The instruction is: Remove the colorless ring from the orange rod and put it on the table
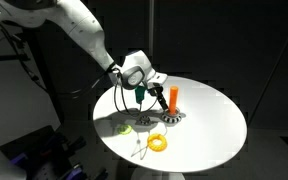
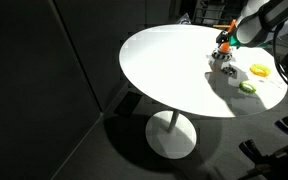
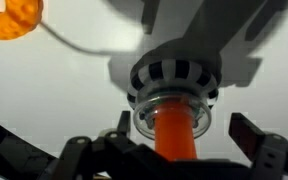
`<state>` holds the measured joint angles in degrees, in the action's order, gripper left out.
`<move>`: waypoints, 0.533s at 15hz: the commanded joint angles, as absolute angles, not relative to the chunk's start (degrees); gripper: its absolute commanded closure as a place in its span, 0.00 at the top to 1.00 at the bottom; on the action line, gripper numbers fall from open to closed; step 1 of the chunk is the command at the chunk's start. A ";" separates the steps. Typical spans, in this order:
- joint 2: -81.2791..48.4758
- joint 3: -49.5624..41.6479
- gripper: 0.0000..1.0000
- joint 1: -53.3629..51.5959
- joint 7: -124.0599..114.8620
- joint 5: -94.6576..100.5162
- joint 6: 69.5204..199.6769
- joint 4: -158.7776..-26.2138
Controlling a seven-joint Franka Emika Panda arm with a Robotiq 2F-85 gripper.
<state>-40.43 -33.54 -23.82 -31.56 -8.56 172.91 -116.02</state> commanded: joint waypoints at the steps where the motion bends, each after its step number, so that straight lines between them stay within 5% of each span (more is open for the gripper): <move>1: -42.43 -31.83 1.00 -21.83 -32.67 -9.01 173.47 -112.97; 8: -44.15 -29.26 1.00 -19.48 -31.93 -9.64 175.59 -111.64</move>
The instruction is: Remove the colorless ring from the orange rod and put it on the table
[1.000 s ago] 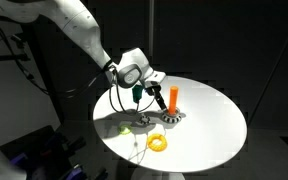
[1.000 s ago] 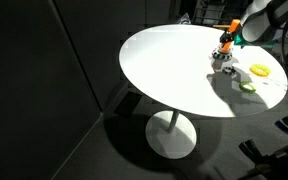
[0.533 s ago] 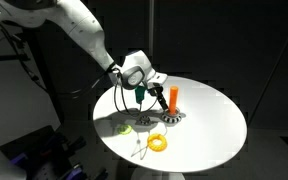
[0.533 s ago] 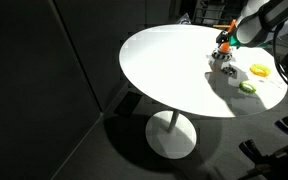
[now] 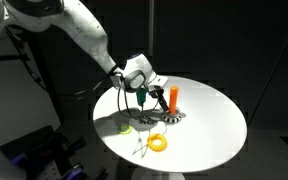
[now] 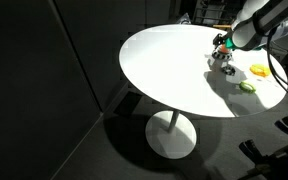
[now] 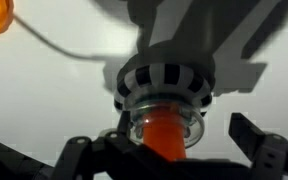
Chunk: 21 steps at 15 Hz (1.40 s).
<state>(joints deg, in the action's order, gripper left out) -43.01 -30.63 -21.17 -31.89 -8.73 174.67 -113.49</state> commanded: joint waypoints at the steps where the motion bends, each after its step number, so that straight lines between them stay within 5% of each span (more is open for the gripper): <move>1: -44.31 -28.99 1.00 -19.17 -31.80 -9.82 175.96 -111.54; 21: -46.18 -29.47 1.00 -18.04 -31.54 -12.09 177.68 -110.44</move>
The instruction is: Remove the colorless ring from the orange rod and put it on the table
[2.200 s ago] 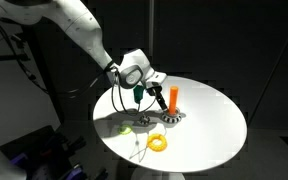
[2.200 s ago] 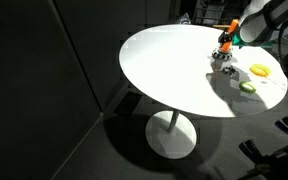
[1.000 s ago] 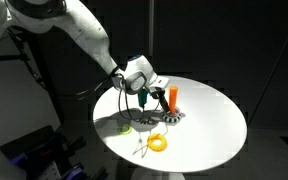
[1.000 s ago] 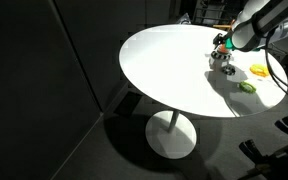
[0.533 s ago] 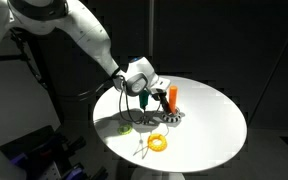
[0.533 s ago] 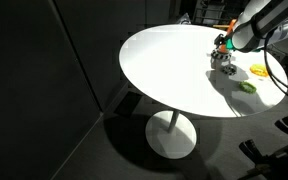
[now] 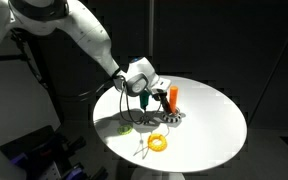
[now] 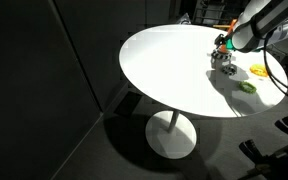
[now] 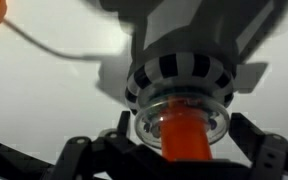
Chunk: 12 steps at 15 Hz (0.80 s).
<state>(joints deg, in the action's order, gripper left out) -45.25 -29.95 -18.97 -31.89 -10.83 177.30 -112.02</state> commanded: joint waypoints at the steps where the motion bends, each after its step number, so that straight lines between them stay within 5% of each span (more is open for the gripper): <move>1: -46.23 -29.44 0.87 -18.01 -31.52 -12.14 177.75 -110.42; 3: -46.23 -29.43 0.67 -17.97 -31.37 -12.28 178.05 -110.35; 12: -45.02 -31.12 0.66 -19.65 -31.95 -12.68 176.67 -110.74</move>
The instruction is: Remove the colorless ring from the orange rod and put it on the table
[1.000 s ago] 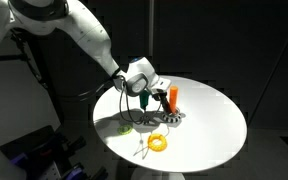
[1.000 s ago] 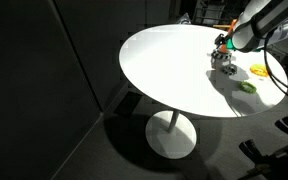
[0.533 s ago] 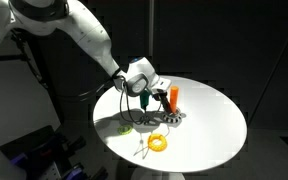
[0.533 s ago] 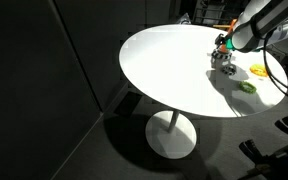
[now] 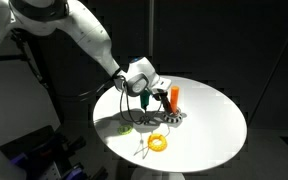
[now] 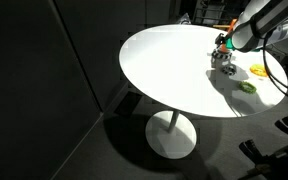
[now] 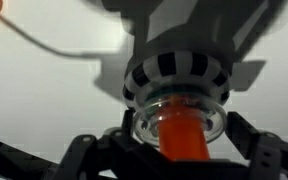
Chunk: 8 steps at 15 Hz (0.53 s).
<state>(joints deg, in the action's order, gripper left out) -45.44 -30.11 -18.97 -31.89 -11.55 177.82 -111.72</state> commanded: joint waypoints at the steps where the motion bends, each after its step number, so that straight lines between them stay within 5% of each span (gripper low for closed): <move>1: -44.70 -31.49 0.66 -20.01 -32.03 -12.77 176.61 -110.80; 8: -41.77 -35.44 0.66 -24.10 -32.33 -12.14 174.78 -111.55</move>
<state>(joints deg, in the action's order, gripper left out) -44.34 -33.27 -21.76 -31.91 -11.75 177.34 -110.96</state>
